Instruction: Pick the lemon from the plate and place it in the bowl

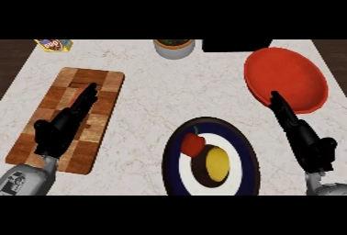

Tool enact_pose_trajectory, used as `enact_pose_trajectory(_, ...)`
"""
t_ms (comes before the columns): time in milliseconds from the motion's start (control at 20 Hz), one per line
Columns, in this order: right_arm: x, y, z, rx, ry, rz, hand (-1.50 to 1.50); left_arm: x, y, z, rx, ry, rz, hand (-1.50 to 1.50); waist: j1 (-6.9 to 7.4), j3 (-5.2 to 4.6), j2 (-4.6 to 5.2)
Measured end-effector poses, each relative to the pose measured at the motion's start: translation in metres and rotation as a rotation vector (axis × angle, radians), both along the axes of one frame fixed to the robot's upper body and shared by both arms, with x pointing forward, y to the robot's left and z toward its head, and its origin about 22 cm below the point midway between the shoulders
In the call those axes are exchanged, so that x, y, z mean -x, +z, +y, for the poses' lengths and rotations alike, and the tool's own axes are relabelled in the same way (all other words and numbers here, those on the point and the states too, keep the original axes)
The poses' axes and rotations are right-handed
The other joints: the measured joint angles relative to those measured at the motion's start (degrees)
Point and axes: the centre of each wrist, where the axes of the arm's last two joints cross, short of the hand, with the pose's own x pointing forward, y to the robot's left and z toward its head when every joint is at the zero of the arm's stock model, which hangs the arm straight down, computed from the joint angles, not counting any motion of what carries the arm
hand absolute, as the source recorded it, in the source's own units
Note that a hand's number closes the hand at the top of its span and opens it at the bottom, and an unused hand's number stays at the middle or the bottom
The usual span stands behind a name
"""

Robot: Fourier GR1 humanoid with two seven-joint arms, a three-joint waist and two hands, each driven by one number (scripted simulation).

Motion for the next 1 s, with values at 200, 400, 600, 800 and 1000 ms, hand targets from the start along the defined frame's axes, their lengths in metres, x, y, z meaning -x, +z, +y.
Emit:
enact_pose_trajectory(200, 0.002, 0.002, 0.018, -0.095, -0.156, -0.005, -1.5, -0.001, 0.012, 0.01, 0.088, 0.055, -0.072, 0.0, 0.23, -0.83, 0.64)
enact_pose_trajectory(400, 0.012, -0.017, 0.004, 0.021, -0.409, 0.074, -1.5, -0.004, 0.019, 0.013, 0.206, 0.115, -0.136, 0.0, -0.22, -1.92, 1.21)
enact_pose_trajectory(600, 0.029, -0.038, 0.008, 0.083, -0.706, 0.113, -1.5, -0.001, 0.02, 0.017, 0.303, 0.147, -0.148, 0.0, -0.4, -1.73, 1.11)
enact_pose_trajectory(800, 0.035, -0.039, 0.025, 0.203, -0.835, 0.064, -1.5, 0.003, 0.024, 0.023, 0.355, 0.149, -0.156, 0.0, 0.13, -1.58, 1.14)
enact_pose_trajectory(1000, 0.027, -0.02, 0.019, 0.367, -0.809, 0.13, -1.5, 0.001, 0.027, 0.024, 0.371, 0.148, -0.159, 0.0, 0.23, -1.58, 1.24)
